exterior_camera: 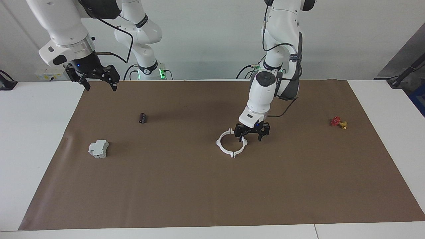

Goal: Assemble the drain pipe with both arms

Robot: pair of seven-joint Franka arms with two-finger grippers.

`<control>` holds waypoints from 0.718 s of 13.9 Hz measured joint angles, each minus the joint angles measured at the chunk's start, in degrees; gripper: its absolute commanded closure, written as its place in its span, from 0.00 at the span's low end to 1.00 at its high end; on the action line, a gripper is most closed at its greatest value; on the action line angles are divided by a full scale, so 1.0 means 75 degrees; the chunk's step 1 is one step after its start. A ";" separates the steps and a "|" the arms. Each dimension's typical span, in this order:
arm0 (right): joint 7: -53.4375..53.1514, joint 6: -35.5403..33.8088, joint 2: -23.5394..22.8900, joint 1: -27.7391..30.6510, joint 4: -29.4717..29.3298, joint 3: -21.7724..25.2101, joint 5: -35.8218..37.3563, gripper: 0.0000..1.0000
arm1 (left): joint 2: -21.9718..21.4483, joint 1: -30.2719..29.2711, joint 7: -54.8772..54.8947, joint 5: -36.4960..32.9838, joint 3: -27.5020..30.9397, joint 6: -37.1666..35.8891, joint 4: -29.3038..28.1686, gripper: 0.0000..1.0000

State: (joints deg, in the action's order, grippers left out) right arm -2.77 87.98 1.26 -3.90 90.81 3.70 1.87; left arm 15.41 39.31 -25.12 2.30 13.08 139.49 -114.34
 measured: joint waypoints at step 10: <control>0.0000 0.0000 0.0000 0.0000 0.0000 0.0000 0.0000 0.00 | -0.1359 -0.0016 0.0784 0.0000 0.1880 -0.1385 0.0080 0.00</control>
State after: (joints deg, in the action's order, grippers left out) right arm -2.77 87.98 1.26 -3.90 90.81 3.70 1.87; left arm 5.22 39.19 -19.24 2.29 27.18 129.11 -113.74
